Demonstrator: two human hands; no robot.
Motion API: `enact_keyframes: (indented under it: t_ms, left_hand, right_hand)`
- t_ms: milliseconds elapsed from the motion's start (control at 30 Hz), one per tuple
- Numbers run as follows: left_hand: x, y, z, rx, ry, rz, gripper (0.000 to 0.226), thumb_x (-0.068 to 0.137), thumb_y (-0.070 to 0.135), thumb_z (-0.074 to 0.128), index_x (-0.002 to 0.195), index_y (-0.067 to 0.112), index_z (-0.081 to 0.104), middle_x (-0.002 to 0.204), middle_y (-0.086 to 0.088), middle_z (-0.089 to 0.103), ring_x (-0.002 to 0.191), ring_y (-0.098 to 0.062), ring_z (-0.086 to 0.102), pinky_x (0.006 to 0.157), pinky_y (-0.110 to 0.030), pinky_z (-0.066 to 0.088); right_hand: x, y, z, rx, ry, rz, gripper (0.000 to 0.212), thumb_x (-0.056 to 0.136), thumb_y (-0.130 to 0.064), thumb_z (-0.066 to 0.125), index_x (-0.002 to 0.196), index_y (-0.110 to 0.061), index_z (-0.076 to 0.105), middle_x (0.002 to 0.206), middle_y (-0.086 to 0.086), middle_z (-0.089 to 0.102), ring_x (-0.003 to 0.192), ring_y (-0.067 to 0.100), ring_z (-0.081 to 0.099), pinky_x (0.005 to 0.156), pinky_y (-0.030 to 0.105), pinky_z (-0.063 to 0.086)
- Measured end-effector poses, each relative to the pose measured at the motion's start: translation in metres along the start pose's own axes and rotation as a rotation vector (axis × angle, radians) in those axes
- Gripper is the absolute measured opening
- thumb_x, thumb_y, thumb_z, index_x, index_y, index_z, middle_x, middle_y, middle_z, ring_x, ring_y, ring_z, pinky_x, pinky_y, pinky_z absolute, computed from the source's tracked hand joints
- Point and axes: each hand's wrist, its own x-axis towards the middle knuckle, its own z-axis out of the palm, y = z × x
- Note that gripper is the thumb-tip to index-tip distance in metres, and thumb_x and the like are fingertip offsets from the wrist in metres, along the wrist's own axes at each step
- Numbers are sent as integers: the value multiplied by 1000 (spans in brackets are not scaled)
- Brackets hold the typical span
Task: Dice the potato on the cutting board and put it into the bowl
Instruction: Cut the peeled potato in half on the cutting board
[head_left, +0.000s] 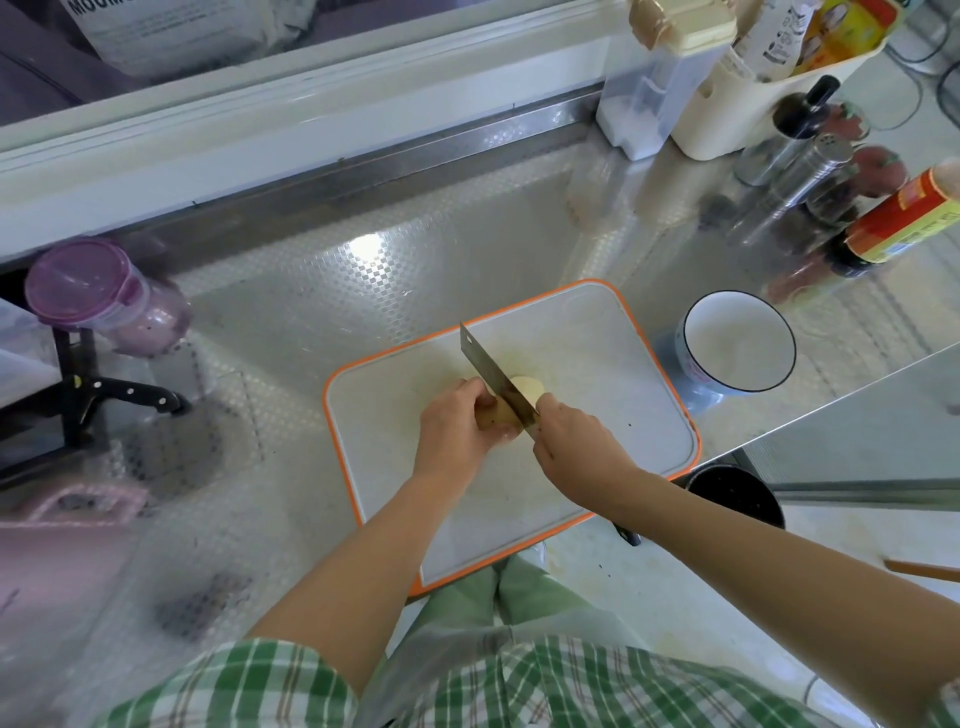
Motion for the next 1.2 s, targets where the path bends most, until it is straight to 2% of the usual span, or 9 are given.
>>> enact_keyframes:
  t_ms: [167, 300, 400, 500, 633, 833, 933, 1033, 1200]
  left_hand:
    - [0, -2, 1, -22, 15, -3, 35, 64, 29, 87, 85, 15, 63, 82, 4, 63, 75, -15, 56, 63, -17, 33]
    - [0, -2, 1, -19, 10, -5, 36, 64, 29, 86, 85, 15, 61, 84, 1, 64, 71, -15, 53, 61, -19, 30]
    - [-1, -5, 2, -17, 13, -8, 37, 63, 27, 87, 87, 15, 60, 86, 2, 64, 72, -14, 52, 60, -16, 29]
    - [-4, -9, 1, -36, 27, -10, 35, 66, 27, 86, 89, 16, 62, 89, 4, 64, 74, -13, 53, 63, -16, 32]
    - [-8, -11, -1, -30, 21, 7, 32, 73, 31, 81, 97, 18, 65, 95, 4, 63, 80, -13, 56, 70, -19, 39]
    - [-9, -9, -1, -63, 50, -57, 30, 72, 27, 81, 96, 18, 66, 94, -1, 67, 84, -19, 62, 74, -28, 48]
    - [-8, -7, -3, -73, 44, -84, 33, 71, 31, 83, 96, 18, 65, 91, 2, 68, 81, -17, 61, 75, -29, 50]
    - [-7, -4, -5, -65, 29, -91, 34, 71, 31, 83, 97, 18, 65, 91, 3, 68, 81, -17, 61, 77, -28, 50]
    - [-6, -2, -6, -57, 27, -104, 33, 71, 28, 83, 96, 16, 66, 88, 5, 67, 80, -17, 60, 75, -26, 47]
  right_hand:
    - [-8, 7, 8, -53, -1, 3, 4, 95, -7, 37, 96, -11, 36, 79, 4, 44, 65, 26, 46, 55, 34, 31]
    - [2, 4, 15, -26, 13, 7, 5, 96, -7, 35, 96, -12, 35, 77, 2, 40, 65, 25, 45, 52, 30, 27]
    - [8, 4, 21, -9, 19, 15, 7, 97, -7, 37, 94, -12, 34, 83, 5, 44, 68, 28, 47, 58, 35, 32]
    - [9, 8, 23, 11, 32, 23, 2, 99, -12, 38, 100, -11, 39, 88, 6, 51, 73, 30, 54, 60, 38, 37]
    - [6, 10, 8, 74, 59, -4, 7, 100, -19, 38, 99, -13, 39, 86, 7, 53, 73, 31, 52, 62, 40, 42]
    - [-13, 5, -22, 42, 97, -76, 11, 100, -18, 38, 91, -17, 32, 70, -3, 38, 63, 25, 41, 51, 32, 23]
    - [-22, 2, -26, 0, 61, -92, 11, 102, -20, 36, 94, -18, 29, 72, -4, 37, 60, 16, 37, 50, 26, 22]
    - [-23, 1, -24, -6, 49, -81, 4, 101, -19, 36, 99, -16, 34, 80, -1, 42, 66, 21, 41, 54, 31, 26]
    - [-22, 0, -22, 2, 38, -79, 7, 100, -16, 36, 97, -18, 31, 76, -2, 41, 64, 19, 43, 49, 24, 22]
